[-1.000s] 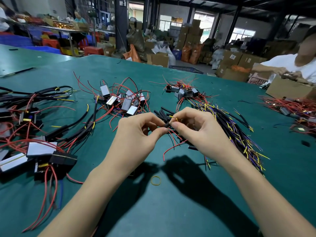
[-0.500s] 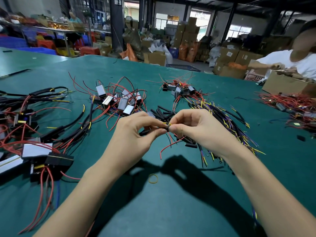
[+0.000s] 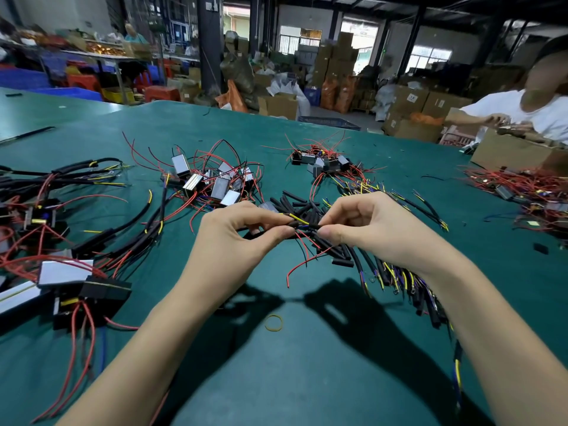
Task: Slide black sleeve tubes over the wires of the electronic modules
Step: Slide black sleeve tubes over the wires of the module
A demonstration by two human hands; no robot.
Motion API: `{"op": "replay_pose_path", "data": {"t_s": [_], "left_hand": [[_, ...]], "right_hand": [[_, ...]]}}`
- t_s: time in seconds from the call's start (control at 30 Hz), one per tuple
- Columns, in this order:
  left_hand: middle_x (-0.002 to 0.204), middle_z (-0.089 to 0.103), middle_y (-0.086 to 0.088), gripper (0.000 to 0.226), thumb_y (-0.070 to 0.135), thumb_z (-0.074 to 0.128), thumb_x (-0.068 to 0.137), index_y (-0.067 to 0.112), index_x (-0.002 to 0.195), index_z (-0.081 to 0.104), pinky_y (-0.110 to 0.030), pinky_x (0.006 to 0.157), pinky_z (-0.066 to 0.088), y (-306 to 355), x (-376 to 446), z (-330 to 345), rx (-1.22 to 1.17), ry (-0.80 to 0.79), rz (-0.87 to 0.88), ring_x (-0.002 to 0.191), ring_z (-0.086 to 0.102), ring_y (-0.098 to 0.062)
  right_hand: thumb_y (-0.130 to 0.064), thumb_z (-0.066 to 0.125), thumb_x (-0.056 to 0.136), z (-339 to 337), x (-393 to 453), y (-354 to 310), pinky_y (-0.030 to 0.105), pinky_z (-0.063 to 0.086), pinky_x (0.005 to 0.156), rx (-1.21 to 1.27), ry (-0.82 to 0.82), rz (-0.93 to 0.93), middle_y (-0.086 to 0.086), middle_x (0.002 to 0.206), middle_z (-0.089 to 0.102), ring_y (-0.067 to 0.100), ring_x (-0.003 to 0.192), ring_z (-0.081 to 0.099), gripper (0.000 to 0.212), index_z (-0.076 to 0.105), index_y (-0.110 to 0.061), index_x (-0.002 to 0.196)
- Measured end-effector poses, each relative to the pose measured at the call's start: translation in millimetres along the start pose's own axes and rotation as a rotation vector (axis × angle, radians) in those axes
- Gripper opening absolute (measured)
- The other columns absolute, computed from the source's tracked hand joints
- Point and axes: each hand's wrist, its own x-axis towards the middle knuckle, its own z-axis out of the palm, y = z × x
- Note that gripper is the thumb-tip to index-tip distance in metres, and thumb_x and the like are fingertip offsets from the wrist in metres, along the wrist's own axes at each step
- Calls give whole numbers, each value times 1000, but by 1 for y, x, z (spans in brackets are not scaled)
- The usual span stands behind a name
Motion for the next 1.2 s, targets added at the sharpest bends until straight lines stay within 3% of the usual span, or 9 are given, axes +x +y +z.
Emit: {"op": "replay_pose_path", "data": {"t_s": [0.13, 0.27, 0.5, 0.63, 0.8, 0.9, 1.03, 1.13, 1.2], "left_hand": [[76, 66, 2, 18, 15, 78, 74, 28, 86, 75, -12, 66, 40, 1, -3, 6, 96, 53, 70, 70, 58, -4], [78, 65, -3, 12, 14, 78, 75, 18, 87, 77, -29, 73, 50, -2, -7, 10, 230, 93, 152, 77, 62, -16], [78, 66, 7, 8, 26, 78, 77, 24, 85, 76, -49, 77, 46, -2, -9, 12, 313, 59, 140, 82, 61, -18], [68, 64, 22, 4, 35, 74, 77, 35, 75, 71, -31, 78, 46, 0, -4, 1, 231, 70, 81, 76, 58, -4], [66, 63, 20, 21, 22, 78, 75, 37, 68, 65, -9, 70, 39, 0, -3, -5, 236, -7, 75, 73, 57, -2], [68, 63, 18, 13, 17, 79, 74, 26, 72, 70, -11, 72, 40, -1, -6, 2, 238, 25, 125, 73, 56, -4], [76, 67, 14, 7, 23, 78, 76, 25, 77, 72, -29, 78, 39, -4, -9, 12, 333, 60, 176, 79, 57, -11], [82, 66, 9, 8, 33, 76, 76, 26, 78, 72, -32, 82, 37, -4, -7, 10, 376, 11, 168, 86, 59, -14], [83, 66, 7, 12, 37, 73, 78, 25, 79, 71, -25, 81, 42, -5, -2, -1, 287, 1, 78, 83, 59, -8]], "right_hand": [[-11, 75, 78, 2, -1, -3, 24, 50, 68, -43, 33, -12, 5, 70, 70, 9, 63, 61, 6, 70, -11, 76], [-11, 76, 78, 7, -1, -5, 37, 53, 71, -94, 50, -23, 12, 74, 71, 13, 65, 60, 6, 70, -9, 76], [-14, 77, 78, 8, 0, -2, 34, 50, 67, -146, 56, -26, 11, 73, 71, 12, 64, 58, 6, 71, -11, 76], [-14, 77, 77, 5, 0, -1, 29, 50, 67, -131, 76, -36, 7, 72, 71, 11, 64, 59, 6, 71, -13, 76], [-10, 76, 77, 7, 1, 0, 27, 50, 66, -124, 67, -68, 12, 76, 71, 14, 67, 61, 7, 70, -8, 79], [-7, 75, 79, 5, 1, 2, 25, 50, 64, -99, 60, -80, 12, 75, 71, 12, 65, 61, 6, 69, -7, 79], [-21, 71, 83, 4, 2, 5, 21, 44, 62, -100, -4, -48, 6, 71, 70, 8, 62, 55, 6, 72, -17, 79], [-27, 65, 89, 6, 2, 13, 25, 34, 54, -123, -30, 8, -1, 59, 57, 11, 57, 42, 20, 72, -15, 75], [-27, 66, 88, 6, 2, 17, 27, 30, 56, -104, -47, 39, 2, 61, 53, 14, 59, 39, 20, 71, -12, 75]]}}
